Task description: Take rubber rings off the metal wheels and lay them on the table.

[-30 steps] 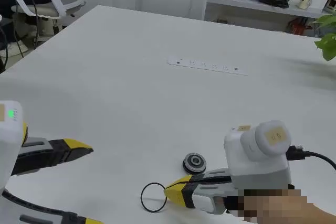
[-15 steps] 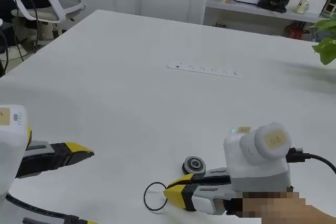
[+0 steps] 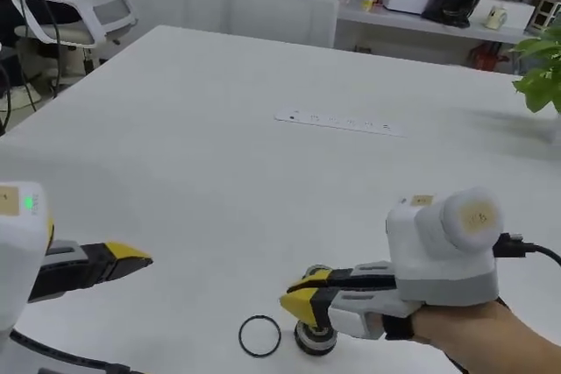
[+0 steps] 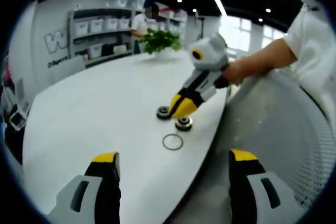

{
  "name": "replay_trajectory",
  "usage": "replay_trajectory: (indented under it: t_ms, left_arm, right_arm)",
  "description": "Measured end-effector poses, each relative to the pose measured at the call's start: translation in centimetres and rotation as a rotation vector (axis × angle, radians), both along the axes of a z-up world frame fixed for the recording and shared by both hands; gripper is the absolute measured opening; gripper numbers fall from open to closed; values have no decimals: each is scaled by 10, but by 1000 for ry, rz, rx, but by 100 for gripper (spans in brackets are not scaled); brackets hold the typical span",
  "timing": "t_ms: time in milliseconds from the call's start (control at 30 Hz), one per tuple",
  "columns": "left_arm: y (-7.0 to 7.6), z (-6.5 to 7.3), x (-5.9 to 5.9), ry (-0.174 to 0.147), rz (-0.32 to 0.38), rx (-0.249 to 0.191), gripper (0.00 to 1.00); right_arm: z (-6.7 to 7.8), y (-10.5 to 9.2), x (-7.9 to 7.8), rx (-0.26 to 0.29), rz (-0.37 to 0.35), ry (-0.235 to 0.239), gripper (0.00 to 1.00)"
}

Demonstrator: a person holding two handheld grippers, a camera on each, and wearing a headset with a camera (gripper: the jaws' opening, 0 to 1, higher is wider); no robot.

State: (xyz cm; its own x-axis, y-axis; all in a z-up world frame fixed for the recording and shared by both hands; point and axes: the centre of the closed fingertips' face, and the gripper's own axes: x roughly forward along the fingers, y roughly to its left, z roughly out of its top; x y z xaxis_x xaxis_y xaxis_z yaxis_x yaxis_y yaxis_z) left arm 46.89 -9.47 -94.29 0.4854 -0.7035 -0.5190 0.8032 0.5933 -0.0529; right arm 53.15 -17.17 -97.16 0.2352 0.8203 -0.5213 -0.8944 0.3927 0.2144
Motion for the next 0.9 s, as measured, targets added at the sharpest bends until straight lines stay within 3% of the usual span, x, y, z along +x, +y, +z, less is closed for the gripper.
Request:
replay_trajectory:
  t_ms: [567, 667, 900]
  left_arm:
    - [3, 1, 3, -6, 29, -6, 86]
    - [4, 1, 4, -9, 35, -6, 86]
    - [3, 6, 7, -27, 43, -21, 86]
  right_arm:
    - [37, -30, 32, 52, -123, -98, 10]
    - [40, -37, 37, 65, -147, -85, 11]
    - [37, -46, 37, 38, -148, -71, 12]
